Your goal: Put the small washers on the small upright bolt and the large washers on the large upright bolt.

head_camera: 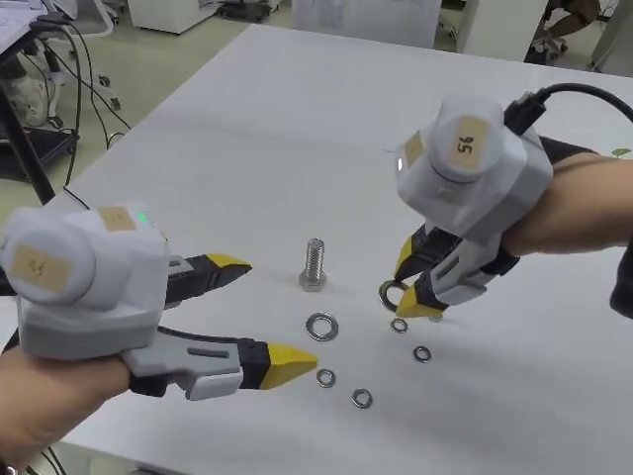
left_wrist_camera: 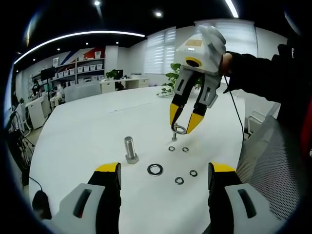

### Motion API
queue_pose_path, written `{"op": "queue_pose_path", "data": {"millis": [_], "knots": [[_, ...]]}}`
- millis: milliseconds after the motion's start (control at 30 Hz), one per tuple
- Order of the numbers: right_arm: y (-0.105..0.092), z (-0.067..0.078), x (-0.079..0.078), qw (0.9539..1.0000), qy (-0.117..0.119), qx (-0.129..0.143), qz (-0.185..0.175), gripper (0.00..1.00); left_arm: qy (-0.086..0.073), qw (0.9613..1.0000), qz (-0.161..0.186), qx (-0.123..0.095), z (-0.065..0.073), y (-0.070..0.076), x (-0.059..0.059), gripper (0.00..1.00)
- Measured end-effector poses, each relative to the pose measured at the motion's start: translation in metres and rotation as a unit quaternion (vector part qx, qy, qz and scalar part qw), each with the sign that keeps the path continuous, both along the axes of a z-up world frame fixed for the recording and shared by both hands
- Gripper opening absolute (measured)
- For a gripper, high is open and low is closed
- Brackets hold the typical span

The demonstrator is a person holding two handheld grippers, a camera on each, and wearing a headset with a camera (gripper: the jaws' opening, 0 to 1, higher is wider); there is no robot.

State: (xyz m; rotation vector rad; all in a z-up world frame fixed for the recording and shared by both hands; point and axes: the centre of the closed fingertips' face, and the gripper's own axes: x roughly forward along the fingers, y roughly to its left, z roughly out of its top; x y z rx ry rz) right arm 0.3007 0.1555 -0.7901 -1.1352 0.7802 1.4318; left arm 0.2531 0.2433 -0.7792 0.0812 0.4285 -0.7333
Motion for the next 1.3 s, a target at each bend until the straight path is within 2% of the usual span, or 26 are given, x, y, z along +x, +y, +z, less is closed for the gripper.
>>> {"op": "queue_pose_path", "data": {"millis": [433, 700, 767, 900, 1000, 1300], "knots": [[0.027, 0.020, 0.020, 0.9997, -0.016, 0.009, 0.017, 0.23, -0.011, 0.9996, 0.025, -0.003, 0.004, 0.011, 0.002, 0.70], [0.049, 0.026, 0.032, 0.9991, -0.023, 0.017, 0.032, 0.23, -0.009, 0.9996, 0.026, -0.002, 0.003, 0.013, 0.002, 0.70], [0.054, 0.025, 0.033, 0.9989, -0.023, 0.018, 0.036, 0.23, -0.009, 0.9996, 0.026, 0.000, 0.003, 0.013, 0.002, 0.71], [0.059, 0.016, 0.040, 0.9987, -0.027, 0.004, 0.042, 0.23, -0.007, 0.9996, 0.026, 0.000, 0.002, 0.013, 0.001, 0.71], [0.066, 0.014, 0.042, 0.9989, -0.016, 0.009, 0.043, 0.23, -0.007, 0.9996, 0.027, 0.000, 0.002, 0.014, 0.002, 0.70], [0.079, 0.005, 0.047, 0.9984, -0.010, -0.008, 0.055, 0.23, -0.006, 0.9996, 0.028, 0.001, 0.001, 0.015, 0.001, 0.70]]}}
